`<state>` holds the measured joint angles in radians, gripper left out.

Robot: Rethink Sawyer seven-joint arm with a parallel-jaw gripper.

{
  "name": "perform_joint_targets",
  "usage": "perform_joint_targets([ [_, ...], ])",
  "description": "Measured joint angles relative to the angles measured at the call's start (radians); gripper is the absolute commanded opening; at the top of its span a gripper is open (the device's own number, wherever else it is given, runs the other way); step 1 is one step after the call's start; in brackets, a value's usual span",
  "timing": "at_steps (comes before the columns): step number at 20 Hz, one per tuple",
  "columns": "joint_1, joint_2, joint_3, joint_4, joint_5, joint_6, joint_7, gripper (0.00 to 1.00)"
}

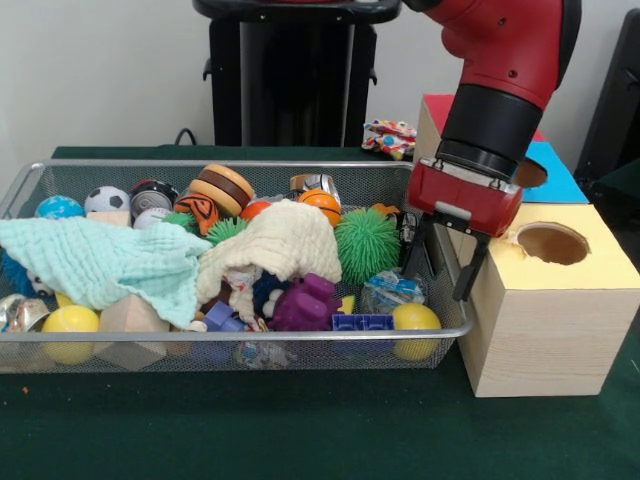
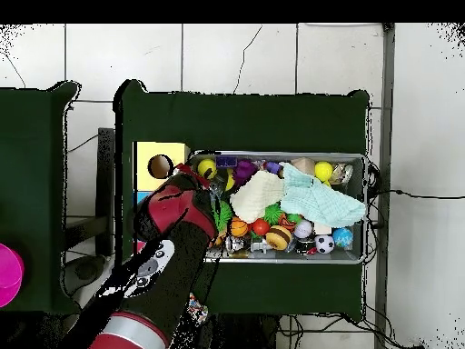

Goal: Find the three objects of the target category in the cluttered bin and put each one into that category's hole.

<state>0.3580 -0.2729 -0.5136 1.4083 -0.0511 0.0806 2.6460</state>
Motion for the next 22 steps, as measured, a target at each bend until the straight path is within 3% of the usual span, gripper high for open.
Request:
perform_joint_targets([
  [9,0.049,0.034,-0.063,0.000,0.019,-0.019,0.000,1.00],
  [22,0.038,0.030,-0.055,0.000,0.020,-0.015,0.000,1.00],
])
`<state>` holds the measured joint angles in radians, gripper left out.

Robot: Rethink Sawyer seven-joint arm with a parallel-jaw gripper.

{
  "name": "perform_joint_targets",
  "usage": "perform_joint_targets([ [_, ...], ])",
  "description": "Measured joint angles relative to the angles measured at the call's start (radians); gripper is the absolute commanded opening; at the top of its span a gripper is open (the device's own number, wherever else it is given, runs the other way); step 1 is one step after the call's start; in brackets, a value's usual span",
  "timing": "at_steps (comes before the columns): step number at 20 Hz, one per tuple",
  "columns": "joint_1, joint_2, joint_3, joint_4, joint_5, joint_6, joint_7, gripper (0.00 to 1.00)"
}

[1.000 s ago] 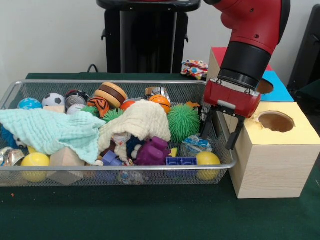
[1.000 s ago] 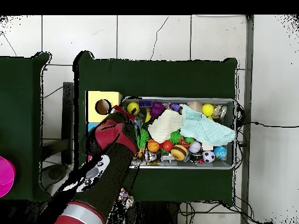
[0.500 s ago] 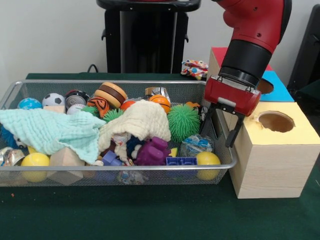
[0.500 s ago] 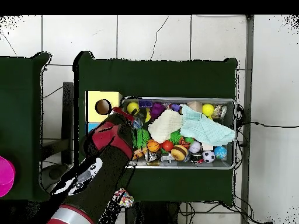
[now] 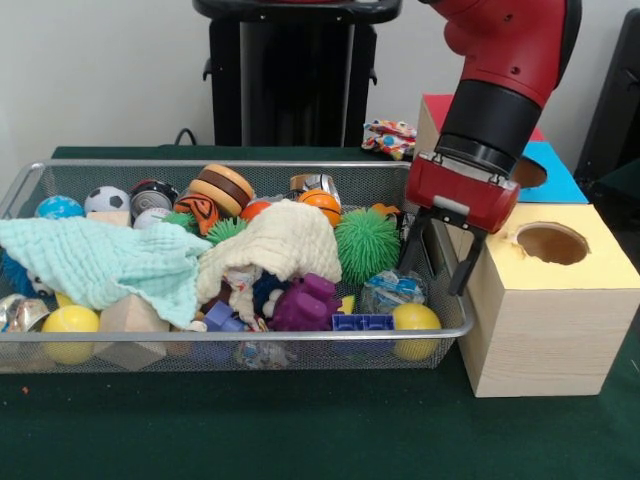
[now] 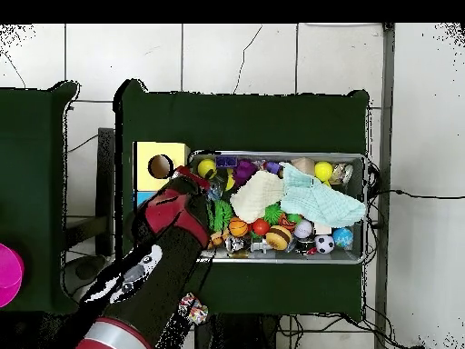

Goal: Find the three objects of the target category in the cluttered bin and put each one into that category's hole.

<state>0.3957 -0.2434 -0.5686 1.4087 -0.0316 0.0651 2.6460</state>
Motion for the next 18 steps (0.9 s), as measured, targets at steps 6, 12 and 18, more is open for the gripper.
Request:
perform_joint_targets([
  [6,-0.088,-0.024,0.068,0.000,-0.010,0.003,0.000,1.00],
  [12,-0.135,-0.017,0.082,0.018,-0.046,0.003,0.000,1.00],
  [18,-0.173,-0.025,0.135,0.060,-0.078,0.009,0.000,1.00],
])
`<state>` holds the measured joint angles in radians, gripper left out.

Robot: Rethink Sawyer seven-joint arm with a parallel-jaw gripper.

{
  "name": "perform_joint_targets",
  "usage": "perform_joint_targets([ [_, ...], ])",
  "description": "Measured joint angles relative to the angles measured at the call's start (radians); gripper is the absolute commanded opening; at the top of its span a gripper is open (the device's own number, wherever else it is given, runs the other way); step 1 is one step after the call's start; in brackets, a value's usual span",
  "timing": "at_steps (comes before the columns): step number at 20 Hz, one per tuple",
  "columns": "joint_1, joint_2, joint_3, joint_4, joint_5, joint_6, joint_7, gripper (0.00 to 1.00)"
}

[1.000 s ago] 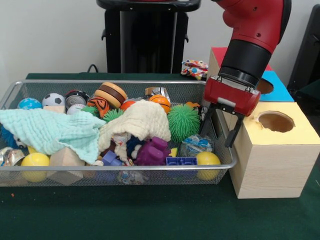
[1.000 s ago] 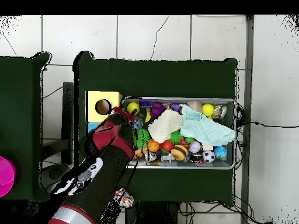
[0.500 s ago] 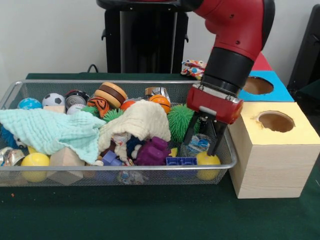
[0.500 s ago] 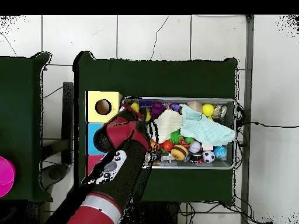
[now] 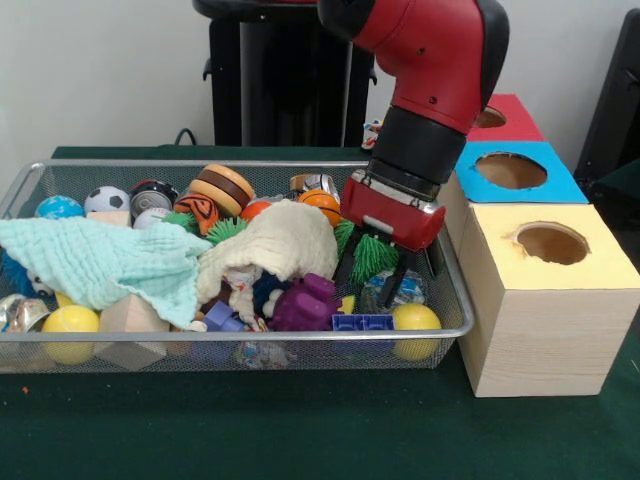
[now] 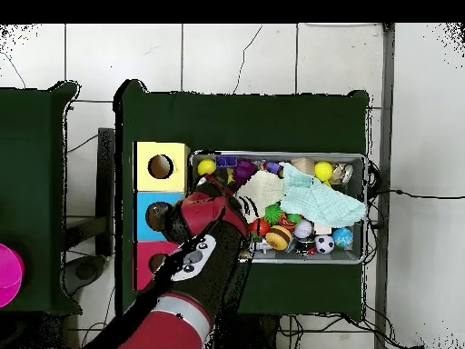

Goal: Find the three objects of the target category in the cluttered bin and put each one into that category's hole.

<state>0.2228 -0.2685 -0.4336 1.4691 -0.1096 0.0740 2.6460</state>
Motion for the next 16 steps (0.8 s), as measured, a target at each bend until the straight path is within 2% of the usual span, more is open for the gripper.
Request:
perform_joint_targets([
  [7,-0.079,-0.007,0.103,0.049,-0.021,0.057,0.000,1.00],
  [16,-0.106,-0.040,0.150,0.070,-0.022,0.061,0.000,1.00],
])
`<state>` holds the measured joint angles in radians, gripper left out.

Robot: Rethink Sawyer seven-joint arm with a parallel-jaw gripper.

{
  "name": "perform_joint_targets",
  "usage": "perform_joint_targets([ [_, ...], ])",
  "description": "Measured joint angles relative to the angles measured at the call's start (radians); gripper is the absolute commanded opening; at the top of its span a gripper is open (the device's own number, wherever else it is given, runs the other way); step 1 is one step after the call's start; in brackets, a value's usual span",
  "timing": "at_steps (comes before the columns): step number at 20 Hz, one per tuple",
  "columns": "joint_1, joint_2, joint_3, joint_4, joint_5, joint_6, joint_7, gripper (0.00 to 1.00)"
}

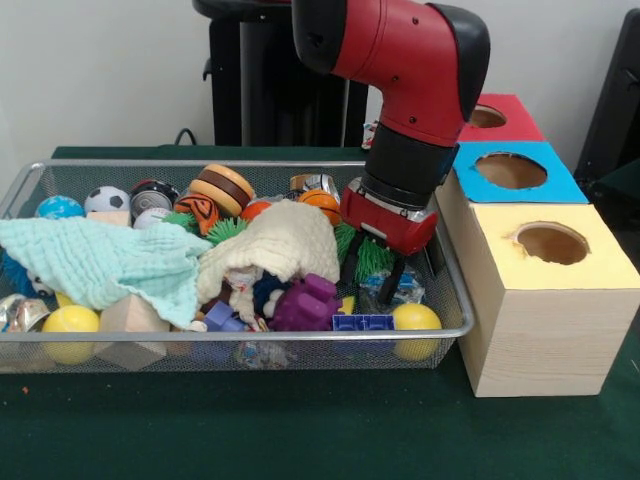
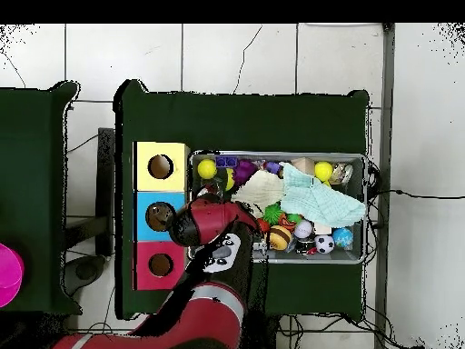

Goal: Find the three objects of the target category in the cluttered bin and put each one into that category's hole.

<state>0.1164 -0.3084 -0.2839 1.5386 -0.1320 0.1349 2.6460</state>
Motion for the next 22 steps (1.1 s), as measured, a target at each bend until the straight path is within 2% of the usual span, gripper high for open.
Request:
perform_joint_targets([
  [12,-0.010,-0.041,0.040,0.048,0.000,0.025,0.000,1.00],
  [22,-0.042,-0.047,0.074,0.051,-0.025,0.030,0.000,1.00],
])
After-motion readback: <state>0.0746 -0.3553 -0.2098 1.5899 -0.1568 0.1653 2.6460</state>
